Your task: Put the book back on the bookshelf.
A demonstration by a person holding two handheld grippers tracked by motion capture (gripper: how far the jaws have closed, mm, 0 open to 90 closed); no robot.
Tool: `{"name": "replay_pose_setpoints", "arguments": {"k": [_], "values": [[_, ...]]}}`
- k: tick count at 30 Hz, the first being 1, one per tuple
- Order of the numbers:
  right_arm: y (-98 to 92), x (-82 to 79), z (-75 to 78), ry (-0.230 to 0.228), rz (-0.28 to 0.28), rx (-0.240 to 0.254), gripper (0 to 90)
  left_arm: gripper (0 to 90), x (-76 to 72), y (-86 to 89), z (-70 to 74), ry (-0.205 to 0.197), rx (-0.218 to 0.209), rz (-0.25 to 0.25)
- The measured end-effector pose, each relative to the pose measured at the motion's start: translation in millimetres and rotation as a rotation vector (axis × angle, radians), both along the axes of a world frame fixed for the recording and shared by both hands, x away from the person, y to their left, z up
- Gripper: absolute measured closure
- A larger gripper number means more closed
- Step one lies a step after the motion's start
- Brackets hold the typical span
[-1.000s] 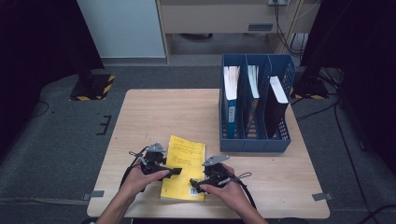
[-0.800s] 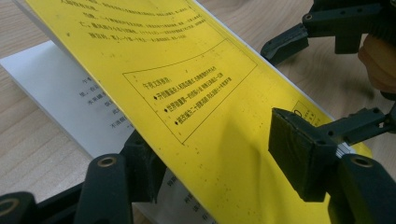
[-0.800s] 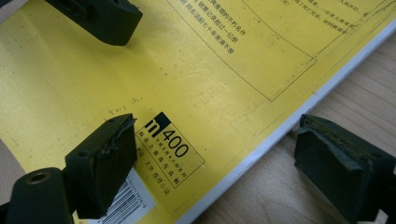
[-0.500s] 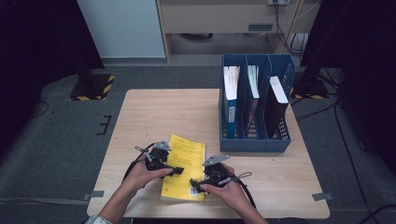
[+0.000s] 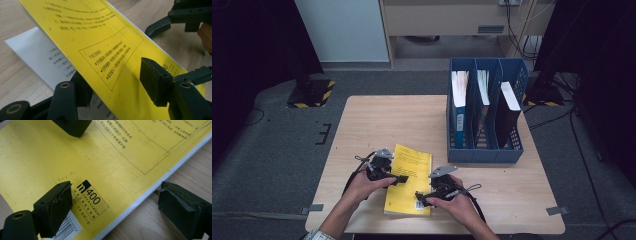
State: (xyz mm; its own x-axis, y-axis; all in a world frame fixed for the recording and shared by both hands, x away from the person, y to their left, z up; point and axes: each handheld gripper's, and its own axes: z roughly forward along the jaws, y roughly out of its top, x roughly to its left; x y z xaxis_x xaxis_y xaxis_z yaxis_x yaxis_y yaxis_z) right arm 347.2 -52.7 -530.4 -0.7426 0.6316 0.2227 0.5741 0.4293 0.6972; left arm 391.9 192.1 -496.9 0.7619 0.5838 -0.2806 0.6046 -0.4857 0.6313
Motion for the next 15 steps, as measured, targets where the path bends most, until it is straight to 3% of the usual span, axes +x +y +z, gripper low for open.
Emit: {"name": "replay_pose_setpoints", "arguments": {"k": [6,15], "values": [[1.3,-0.5,-0.3,-0.010,0.001,-0.009,11.6,53.6,-0.3,-1.1,0.6,-0.004,0.031,-0.010],[4.1,2.6,-1.2,-0.024,0.006,-0.016,10.1,58.4,3.5,1.0,0.0,-0.002,0.019,0.015]]}}
